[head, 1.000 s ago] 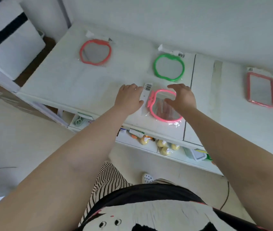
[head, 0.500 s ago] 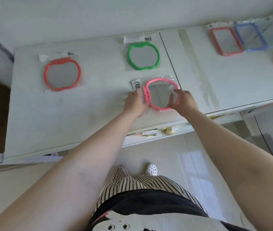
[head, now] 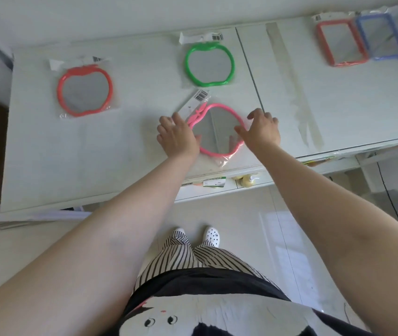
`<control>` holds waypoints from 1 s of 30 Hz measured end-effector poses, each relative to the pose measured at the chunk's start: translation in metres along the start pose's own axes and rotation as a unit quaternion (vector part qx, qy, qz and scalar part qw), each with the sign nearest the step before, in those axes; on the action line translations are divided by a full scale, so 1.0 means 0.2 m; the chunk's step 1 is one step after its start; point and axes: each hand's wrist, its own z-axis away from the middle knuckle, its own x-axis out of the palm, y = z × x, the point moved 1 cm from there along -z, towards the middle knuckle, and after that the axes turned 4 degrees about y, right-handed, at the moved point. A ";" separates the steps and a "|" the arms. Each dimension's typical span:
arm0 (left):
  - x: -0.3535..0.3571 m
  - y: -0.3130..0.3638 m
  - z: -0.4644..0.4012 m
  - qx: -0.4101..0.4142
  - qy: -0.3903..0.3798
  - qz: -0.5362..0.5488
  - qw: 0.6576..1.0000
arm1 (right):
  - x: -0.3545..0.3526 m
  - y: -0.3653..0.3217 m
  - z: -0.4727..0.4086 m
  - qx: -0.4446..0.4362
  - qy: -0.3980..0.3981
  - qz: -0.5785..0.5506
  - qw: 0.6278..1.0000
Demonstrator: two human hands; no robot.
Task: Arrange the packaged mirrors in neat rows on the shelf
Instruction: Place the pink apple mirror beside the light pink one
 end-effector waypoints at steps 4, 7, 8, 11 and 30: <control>0.04 0.03 0.11 -0.148 -0.074 0.091 0.982 | 0.02 -0.03 -0.12 -0.027 -0.041 -0.007 0.999; 0.09 0.09 0.16 -0.169 -0.100 0.196 0.961 | 0.06 -0.06 -0.15 -0.037 -0.050 -0.007 0.998; 0.10 0.11 0.17 -0.183 -0.100 0.234 0.949 | 0.06 -0.07 -0.16 -0.032 -0.049 -0.008 0.998; 0.09 0.12 0.18 -0.240 -0.079 0.353 0.901 | 0.07 -0.07 -0.16 0.026 -0.059 -0.062 0.996; -0.11 -0.07 0.23 0.007 -0.125 0.335 0.934 | -0.12 0.21 0.53 0.156 0.014 -0.409 0.899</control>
